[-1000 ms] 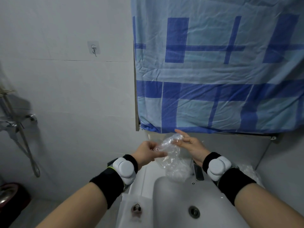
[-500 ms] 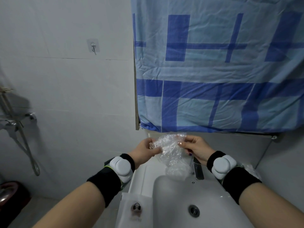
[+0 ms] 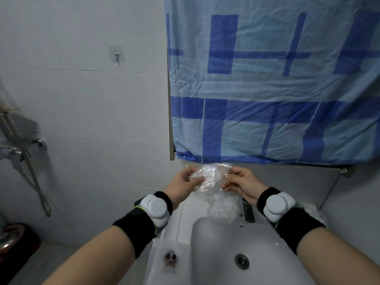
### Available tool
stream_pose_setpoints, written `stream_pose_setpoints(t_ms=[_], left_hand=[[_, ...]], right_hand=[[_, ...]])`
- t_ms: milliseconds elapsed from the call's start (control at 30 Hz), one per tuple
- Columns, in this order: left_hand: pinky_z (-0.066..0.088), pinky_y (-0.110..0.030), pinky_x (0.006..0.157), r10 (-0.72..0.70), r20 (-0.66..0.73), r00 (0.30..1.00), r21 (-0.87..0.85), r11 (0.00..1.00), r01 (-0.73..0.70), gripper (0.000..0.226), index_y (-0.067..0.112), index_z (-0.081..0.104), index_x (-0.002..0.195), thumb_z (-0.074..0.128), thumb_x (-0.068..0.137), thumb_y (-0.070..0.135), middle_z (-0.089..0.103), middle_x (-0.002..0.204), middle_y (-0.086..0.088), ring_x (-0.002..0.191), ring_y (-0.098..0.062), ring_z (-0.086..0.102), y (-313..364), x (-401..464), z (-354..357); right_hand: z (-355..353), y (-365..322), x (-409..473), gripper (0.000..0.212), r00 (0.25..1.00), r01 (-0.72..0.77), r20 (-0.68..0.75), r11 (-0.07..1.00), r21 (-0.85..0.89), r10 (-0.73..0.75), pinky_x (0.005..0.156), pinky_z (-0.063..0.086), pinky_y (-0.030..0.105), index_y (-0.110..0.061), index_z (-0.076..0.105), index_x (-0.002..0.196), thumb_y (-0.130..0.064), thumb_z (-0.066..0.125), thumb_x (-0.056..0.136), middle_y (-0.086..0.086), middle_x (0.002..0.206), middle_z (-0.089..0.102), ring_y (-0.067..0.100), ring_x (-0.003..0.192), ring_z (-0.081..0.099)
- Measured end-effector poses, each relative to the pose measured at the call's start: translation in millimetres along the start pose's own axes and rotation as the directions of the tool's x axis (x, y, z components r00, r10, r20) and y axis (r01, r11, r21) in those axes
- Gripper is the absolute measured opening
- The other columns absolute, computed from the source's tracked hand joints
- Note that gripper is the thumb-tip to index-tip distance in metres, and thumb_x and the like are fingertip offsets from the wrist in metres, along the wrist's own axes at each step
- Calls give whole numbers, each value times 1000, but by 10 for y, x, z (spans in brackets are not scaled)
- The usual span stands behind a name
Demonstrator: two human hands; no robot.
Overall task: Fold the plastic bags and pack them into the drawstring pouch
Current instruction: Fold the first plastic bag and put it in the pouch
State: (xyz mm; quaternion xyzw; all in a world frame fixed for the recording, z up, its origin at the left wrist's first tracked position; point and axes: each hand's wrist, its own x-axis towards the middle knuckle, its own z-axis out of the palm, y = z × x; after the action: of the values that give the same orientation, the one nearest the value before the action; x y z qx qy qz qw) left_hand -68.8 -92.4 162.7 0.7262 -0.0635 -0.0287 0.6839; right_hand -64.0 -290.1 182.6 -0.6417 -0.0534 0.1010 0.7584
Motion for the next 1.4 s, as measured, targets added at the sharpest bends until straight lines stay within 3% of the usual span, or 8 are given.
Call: stream_pose_setpoints(t_ms=[200, 367, 467, 600, 767, 900, 1167, 1401], left_hand=[[52, -27, 69, -59, -1, 998, -94, 994, 59, 46, 17, 46, 129, 50, 89, -4, 58, 91, -16, 68, -16, 59, -19, -19, -64], [51, -29, 71, -170, 23, 985, -65, 983, 171, 62, 29, 40, 126, 71, 73, 34, 59, 105, -2, 86, -16, 61, 64, -74, 2], [41, -20, 50, -136, 49, 989, 163, 979, 126, 43, 16, 51, 115, 73, 79, 25, 61, 89, -2, 61, -9, 53, 28, -83, 28], [38, -18, 41, -171, 89, 981, 151, 976, 157, 17, 10, 58, 93, 71, 81, 12, 67, 78, -6, 44, -7, 54, 11, -101, -10], [59, -31, 67, -140, 69, 988, -169, 974, 150, 50, 13, 48, 116, 67, 76, -11, 58, 108, -14, 82, -25, 68, -22, -80, 13], [54, -43, 89, -100, 148, 984, -354, 924, 147, 68, 24, 44, 130, 69, 76, -7, 54, 122, -9, 102, -27, 61, 20, -88, 43], [51, -29, 80, -23, -44, 999, -302, 953, 9, 19, 10, 64, 100, 69, 82, 7, 67, 97, -11, 88, -22, 62, -37, 4, 56], [50, -36, 79, -39, -2, 999, -338, 940, 36, 56, 27, 50, 116, 47, 83, -18, 56, 109, -13, 92, -27, 56, -57, -20, -11]], right_hand=[[-29, -9, -20, 19, 999, 7, -33, 999, 33, -5, 47, 54, 22, 2, 59, 92, 15, 46, 87, 14, 73, 56, 16, 48, 65], [5, -16, -41, 17, 999, 8, -35, 996, 84, -5, 50, 57, 23, 3, 58, 97, 11, 46, 89, 14, 77, 59, 21, 57, 70], [21, -32, -49, 20, 1000, -15, -11, 995, 100, 16, 53, 58, 24, 2, 58, 104, 8, 46, 90, 15, 85, 63, 24, 63, 72], [4, -59, -64, 21, 999, -32, 4, 993, 115, 31, 60, 60, 30, -1, 58, 107, 5, 44, 92, 11, 76, 70, 28, 70, 73], [-15, -46, -89, 20, 999, -52, 18, 991, 122, 50, 74, 58, 36, -1, 60, 99, 4, 41, 94, 20, 80, 72, 30, 77, 73], [14, -32, -74, 23, 999, -36, 15, 988, 153, 34, 78, 57, 35, -2, 62, 101, 6, 42, 93, 18, 85, 73, 27, 77, 73], [52, -14, -107, 18, 998, -44, -25, 969, 243, 52, 78, 58, 35, 0, 60, 103, -3, 46, 93, 21, 98, 67, 26, 80, 70], [96, 104, -43, 13, 995, 20, -103, 992, 126, -7, 70, 59, 25, -3, 64, 93, -10, 54, 91, 13, 91, 69, 12, 75, 71]])
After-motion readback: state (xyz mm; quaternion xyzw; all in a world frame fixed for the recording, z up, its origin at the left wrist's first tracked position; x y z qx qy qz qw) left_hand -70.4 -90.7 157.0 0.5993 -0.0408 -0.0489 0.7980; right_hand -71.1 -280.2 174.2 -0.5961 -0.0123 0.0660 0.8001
